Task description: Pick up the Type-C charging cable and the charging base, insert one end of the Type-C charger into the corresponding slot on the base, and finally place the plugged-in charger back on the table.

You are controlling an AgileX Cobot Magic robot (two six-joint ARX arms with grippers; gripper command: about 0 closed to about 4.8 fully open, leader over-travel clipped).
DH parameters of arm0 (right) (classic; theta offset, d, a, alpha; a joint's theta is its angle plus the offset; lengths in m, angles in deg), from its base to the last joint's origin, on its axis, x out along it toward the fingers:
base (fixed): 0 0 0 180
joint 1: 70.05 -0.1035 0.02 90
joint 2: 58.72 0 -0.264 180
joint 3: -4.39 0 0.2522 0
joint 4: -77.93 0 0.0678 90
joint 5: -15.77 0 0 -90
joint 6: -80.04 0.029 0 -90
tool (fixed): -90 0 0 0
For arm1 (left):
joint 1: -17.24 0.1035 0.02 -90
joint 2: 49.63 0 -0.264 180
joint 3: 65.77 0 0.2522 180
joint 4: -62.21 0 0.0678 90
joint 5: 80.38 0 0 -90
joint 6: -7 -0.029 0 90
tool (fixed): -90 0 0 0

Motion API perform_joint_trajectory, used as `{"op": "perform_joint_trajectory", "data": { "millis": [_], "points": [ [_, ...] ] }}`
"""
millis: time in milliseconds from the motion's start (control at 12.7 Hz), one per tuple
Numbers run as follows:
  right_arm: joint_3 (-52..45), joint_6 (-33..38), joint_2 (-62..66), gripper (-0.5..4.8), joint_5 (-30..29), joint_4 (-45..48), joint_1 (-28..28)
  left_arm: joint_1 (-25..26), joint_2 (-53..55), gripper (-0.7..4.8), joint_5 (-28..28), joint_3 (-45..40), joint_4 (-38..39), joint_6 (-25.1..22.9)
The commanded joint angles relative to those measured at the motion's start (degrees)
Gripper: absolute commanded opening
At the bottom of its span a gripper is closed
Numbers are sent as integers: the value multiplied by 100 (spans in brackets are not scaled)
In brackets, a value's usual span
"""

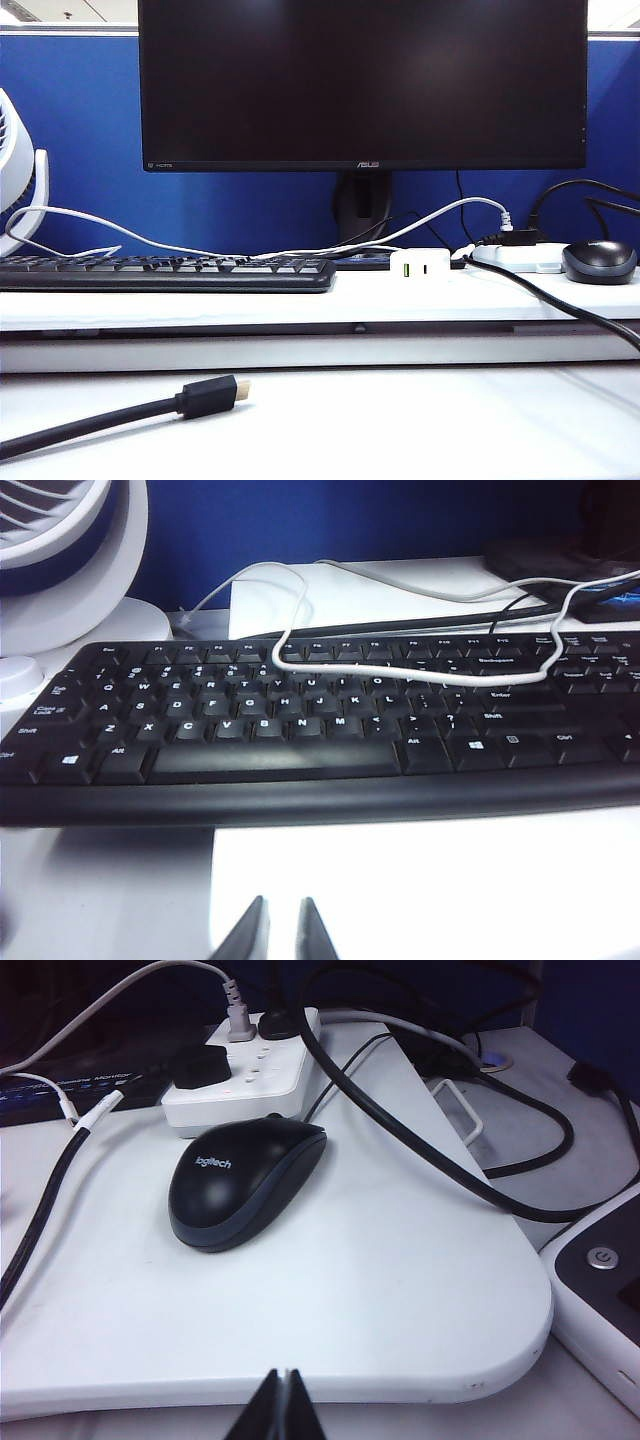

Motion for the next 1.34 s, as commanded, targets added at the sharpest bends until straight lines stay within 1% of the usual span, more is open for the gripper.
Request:
{"op": "perform_joint_trajectory", "data": {
  "millis": [79, 315, 393, 472, 551, 630, 708, 787, 1102, 1180, 1338],
  "points": [
    [-39, 24, -7, 14, -20, 13, -7, 2, -7, 53, -24, -4, 68, -2],
    [-39, 28, -7, 13, -24, 107, -7, 2, -7, 51, -42, -4, 66, 52],
    [-24, 70, -7, 12, -203, 446, -7, 2, -7, 39, -37, -2, 17, 295],
    [17, 153, -7, 8, -299, 603, -7, 2, -7, 18, -42, 13, -74, 358],
    [157, 245, -7, -1, -407, 721, -7, 0, -7, 12, -42, 22, -448, 476],
    [284, 240, -7, -1, -404, 699, -9, 0, -7, 12, -39, 24, -669, 501],
    [538, 240, -7, -1, -402, 632, -9, 2, -7, 10, 7, 81, -1067, 595],
    [649, 236, -4, -1, -387, 603, -9, 2, -4, 3, 79, 157, -1134, 629],
    [1311, 236, 140, -1, -358, 551, -7, 2, 17, -3, 243, 691, -1053, 804],
    [1534, 229, 291, -1, -341, 553, -4, 2, 94, -3, 289, 885, -1025, 883],
    [1821, 146, 601, -1, -339, 662, -4, 2, 369, -3, 483, 1263, -892, 876]
  ]
}}
